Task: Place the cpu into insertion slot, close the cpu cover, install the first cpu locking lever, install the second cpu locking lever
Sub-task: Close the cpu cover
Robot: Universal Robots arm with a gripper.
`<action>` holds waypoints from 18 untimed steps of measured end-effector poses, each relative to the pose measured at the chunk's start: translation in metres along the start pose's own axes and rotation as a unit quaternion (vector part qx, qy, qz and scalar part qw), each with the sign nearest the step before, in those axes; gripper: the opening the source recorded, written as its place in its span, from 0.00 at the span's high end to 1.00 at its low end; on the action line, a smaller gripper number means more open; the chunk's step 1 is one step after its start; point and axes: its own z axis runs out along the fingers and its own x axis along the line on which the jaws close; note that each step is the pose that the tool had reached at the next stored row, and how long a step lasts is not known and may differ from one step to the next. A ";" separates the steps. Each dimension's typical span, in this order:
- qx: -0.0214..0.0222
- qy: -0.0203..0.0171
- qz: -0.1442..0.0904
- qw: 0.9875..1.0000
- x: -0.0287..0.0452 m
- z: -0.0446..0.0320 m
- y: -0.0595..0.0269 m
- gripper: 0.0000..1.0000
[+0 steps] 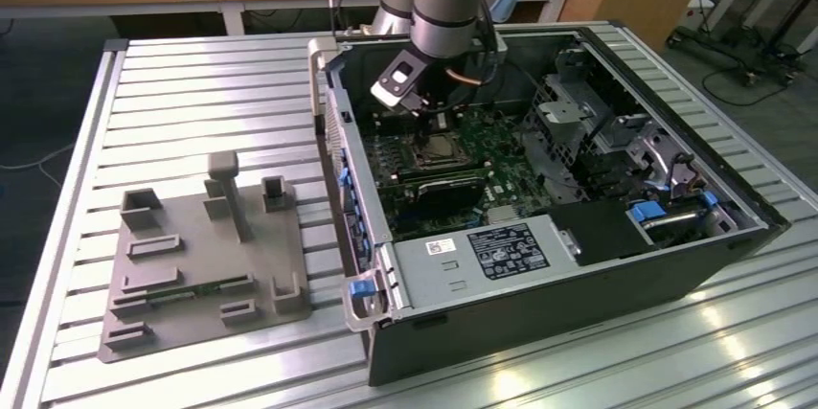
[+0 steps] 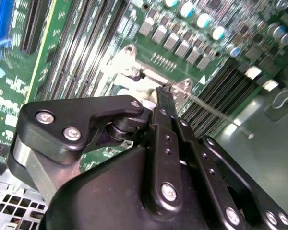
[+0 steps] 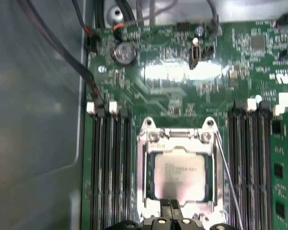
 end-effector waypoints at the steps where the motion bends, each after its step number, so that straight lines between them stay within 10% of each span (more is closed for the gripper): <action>1: 0.000 0.000 0.000 1.000 0.0000 0.0001 0.0028 0.89; 9: 0.000 0.000 0.000 1.000 0.0000 0.0007 0.0204 0.89; 18: 0.000 0.000 0.000 1.000 -0.0024 0.0007 0.0211 0.89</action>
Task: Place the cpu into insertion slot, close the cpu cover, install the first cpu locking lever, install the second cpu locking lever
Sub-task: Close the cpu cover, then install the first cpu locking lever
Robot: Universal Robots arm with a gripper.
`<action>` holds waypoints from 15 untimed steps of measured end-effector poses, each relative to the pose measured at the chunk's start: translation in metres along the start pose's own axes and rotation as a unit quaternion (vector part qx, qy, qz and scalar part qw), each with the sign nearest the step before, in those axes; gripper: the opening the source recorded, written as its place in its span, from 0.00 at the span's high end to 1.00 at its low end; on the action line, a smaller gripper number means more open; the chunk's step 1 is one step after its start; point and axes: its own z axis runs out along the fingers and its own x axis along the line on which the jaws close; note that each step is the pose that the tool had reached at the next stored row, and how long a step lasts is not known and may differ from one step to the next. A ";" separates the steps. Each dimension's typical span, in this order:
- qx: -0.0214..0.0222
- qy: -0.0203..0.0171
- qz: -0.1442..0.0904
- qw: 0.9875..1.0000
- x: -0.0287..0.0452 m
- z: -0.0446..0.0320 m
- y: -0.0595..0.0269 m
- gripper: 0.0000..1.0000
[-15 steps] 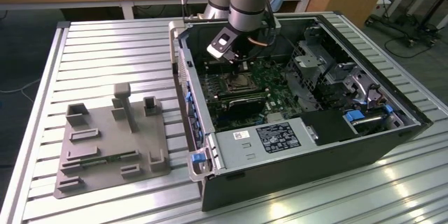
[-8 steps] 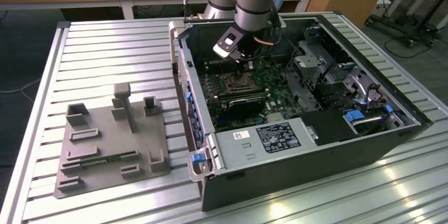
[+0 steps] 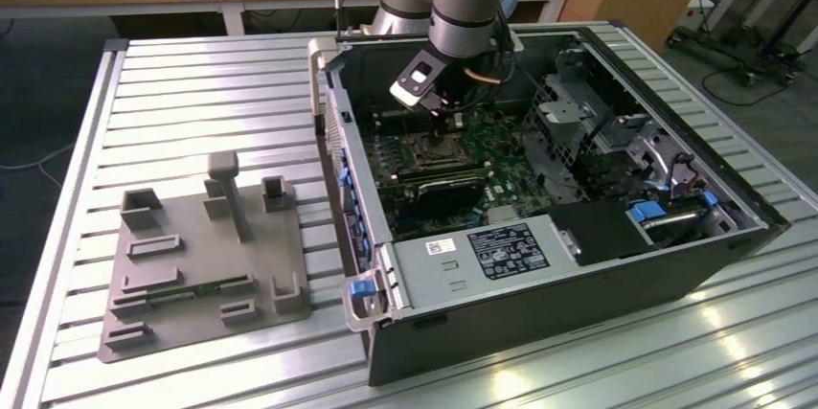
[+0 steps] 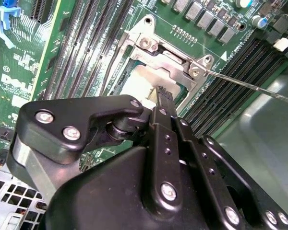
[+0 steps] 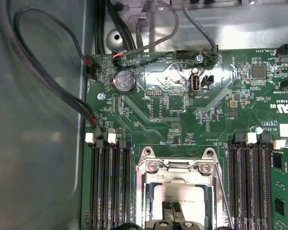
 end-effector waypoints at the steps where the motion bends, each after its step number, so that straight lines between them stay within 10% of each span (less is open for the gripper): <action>1: 0.000 0.000 0.000 1.000 0.0000 -0.0001 0.0000 0.89; 15: 0.000 0.000 -0.001 1.000 -0.0001 -0.0016 0.0001 0.89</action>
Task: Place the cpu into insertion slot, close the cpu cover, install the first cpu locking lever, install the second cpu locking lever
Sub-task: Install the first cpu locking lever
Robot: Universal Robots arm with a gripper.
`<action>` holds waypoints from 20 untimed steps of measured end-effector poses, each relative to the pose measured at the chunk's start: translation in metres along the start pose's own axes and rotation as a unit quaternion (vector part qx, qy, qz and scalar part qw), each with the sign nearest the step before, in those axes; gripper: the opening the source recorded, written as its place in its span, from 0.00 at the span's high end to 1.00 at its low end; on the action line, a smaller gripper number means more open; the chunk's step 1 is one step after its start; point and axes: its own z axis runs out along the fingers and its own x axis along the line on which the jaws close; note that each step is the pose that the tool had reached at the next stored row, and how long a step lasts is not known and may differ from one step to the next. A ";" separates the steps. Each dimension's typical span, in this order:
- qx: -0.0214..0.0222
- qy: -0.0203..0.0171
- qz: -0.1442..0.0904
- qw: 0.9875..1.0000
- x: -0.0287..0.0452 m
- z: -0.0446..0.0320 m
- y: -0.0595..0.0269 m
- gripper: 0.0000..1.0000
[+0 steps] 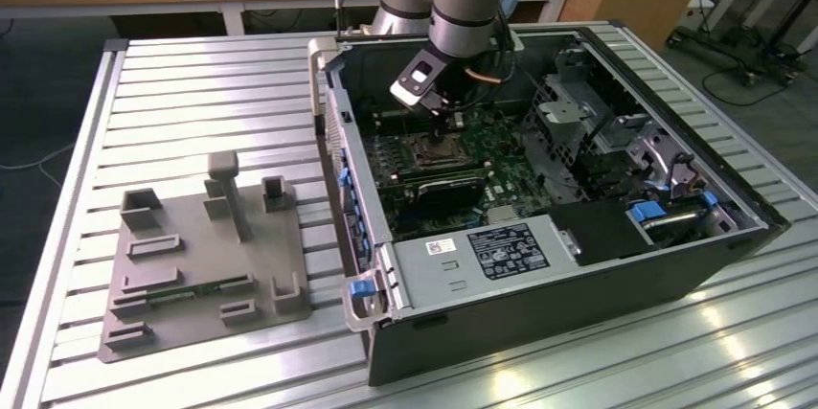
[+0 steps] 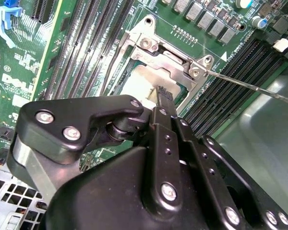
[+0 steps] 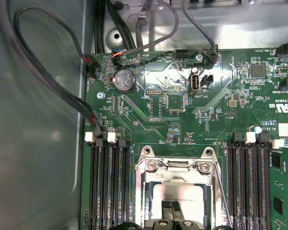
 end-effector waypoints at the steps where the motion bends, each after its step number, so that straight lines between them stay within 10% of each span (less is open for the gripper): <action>1: 0.000 0.000 0.000 1.000 0.0001 -0.0008 0.0001 0.89; 20: 0.000 -0.004 0.000 1.000 0.0021 -0.0280 0.0011 0.89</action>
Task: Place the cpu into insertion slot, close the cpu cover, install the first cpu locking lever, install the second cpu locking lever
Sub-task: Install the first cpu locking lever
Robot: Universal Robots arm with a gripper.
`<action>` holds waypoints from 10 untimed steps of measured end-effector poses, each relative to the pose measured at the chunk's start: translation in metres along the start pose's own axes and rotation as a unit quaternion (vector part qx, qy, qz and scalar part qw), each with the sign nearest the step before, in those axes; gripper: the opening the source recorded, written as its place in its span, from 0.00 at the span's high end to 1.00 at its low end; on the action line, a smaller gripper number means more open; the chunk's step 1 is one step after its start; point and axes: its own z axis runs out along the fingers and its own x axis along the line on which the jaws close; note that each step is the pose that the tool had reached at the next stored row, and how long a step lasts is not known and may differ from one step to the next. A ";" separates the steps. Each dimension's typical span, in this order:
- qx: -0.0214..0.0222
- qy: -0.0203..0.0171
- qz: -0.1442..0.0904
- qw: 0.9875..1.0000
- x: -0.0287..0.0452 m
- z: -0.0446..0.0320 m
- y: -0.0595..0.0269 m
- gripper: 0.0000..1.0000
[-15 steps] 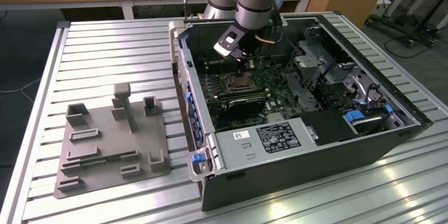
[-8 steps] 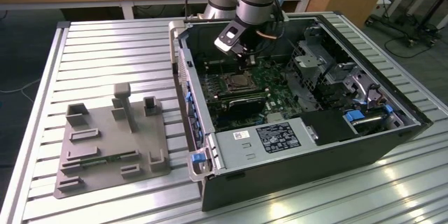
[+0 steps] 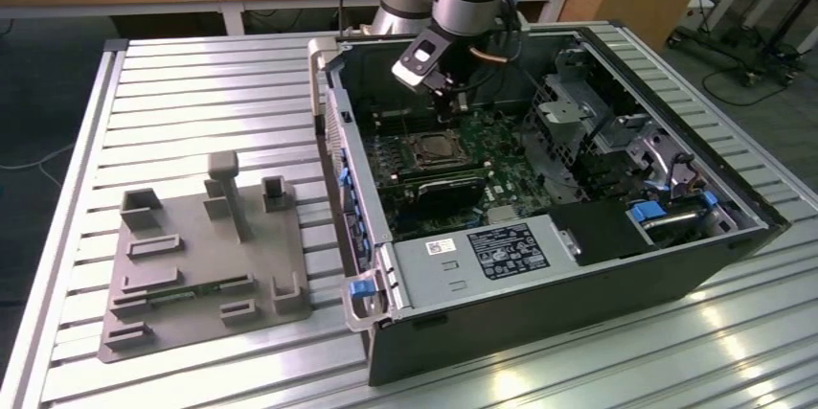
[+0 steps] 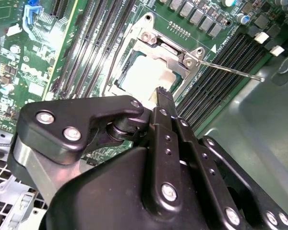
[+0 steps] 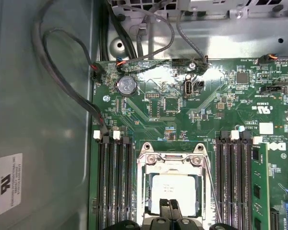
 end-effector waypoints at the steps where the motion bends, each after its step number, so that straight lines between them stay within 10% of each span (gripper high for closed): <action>1: 0.000 0.000 0.000 1.000 0.0001 -0.0009 0.0000 0.89; 10: 0.001 -0.004 -0.020 1.000 0.0006 -0.0027 0.0000 0.89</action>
